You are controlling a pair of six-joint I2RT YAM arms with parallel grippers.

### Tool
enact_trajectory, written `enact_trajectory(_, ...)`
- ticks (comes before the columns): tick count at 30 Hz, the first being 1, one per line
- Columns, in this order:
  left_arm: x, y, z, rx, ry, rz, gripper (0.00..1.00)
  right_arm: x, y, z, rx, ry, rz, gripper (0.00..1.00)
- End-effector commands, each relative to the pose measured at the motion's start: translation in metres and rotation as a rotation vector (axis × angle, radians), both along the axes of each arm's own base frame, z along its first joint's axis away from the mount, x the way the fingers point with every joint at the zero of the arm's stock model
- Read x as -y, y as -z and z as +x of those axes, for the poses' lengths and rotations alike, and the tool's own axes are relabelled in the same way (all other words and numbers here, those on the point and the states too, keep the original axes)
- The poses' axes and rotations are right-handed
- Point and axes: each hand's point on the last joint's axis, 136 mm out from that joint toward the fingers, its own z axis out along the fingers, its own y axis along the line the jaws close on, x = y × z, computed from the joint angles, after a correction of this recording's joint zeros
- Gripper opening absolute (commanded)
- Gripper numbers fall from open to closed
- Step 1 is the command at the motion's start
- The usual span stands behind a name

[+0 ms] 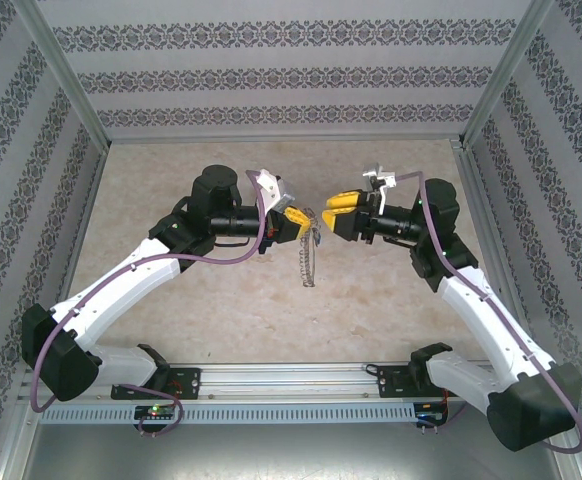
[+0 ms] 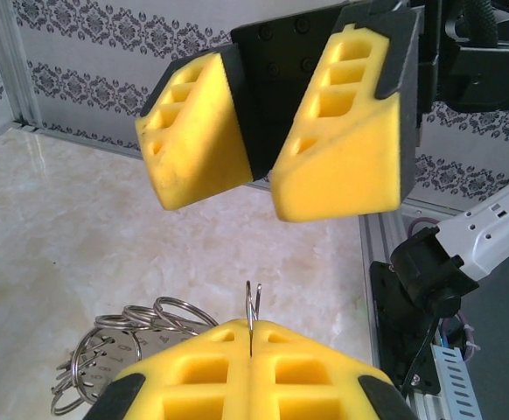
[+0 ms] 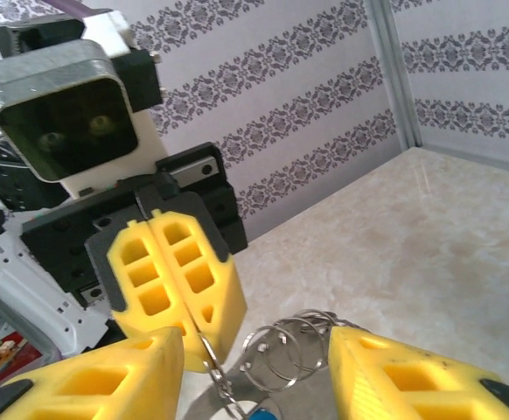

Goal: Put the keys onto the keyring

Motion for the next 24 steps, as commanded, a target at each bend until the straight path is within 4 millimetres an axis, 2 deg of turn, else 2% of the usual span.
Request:
enact_trajectory(1,0.001,-0.024,-0.006,0.051,0.03,-0.045,0.0,-0.004,-0.007,-0.007,0.021,-0.042,0.015,0.45)
enact_trajectory(16,0.001,-0.025,-0.006,0.059,0.028,-0.042,0.0,-0.022,0.001,-0.012,-0.009,-0.142,-0.001,0.36)
enact_trajectory(21,0.002,-0.025,-0.005,0.059,0.028,-0.043,0.0,-0.024,0.004,-0.013,-0.016,-0.149,-0.005,0.24)
enact_trajectory(24,0.002,-0.024,-0.004,0.056,0.025,-0.043,0.0,-0.024,0.005,-0.014,-0.02,-0.156,-0.008,0.1)
